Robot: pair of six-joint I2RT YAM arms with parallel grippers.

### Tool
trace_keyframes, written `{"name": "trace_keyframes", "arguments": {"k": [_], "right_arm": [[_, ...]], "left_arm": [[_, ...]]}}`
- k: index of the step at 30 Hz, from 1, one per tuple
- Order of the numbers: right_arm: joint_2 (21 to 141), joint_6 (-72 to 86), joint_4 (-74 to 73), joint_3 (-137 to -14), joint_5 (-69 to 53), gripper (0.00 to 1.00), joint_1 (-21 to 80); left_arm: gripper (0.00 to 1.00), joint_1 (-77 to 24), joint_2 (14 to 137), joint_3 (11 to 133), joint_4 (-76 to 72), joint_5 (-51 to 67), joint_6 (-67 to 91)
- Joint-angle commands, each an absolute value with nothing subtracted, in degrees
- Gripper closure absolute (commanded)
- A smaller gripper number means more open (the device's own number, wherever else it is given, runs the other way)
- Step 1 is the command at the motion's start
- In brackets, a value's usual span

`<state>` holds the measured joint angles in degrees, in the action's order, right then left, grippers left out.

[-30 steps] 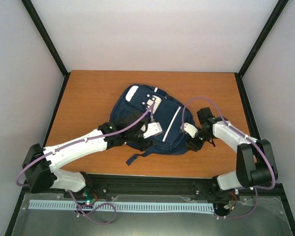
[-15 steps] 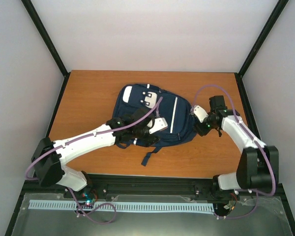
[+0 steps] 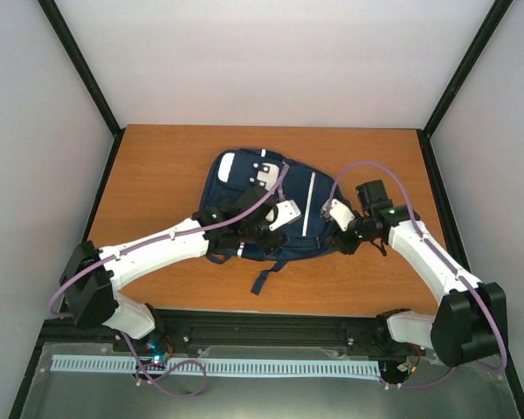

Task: Pack the student bag
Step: Adjust the student bag at the center of the board.

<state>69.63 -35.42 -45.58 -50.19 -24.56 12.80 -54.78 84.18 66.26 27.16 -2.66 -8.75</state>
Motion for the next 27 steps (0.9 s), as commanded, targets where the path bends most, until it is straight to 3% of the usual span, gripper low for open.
{"name": "trace_keyframes", "arguments": {"k": [1, 18, 27], "right_arm": [[71.93, -31.32, -40.2, -47.59, -24.18, 0.57, 16.93], [79.28, -26.26, -32.34, -46.19, -8.16, 0.57, 24.43], [79.13, -25.78, -32.51, -46.01, -7.24, 0.78, 24.42]], "left_arm": [[0.25, -55.45, 81.66, 66.81, 26.41, -4.52, -6.28], [0.24, -55.46, 78.95, 66.0, 27.33, -3.21, -5.45], [0.24, -55.45, 79.07, 65.85, 27.33, -3.3, -5.62]]}}
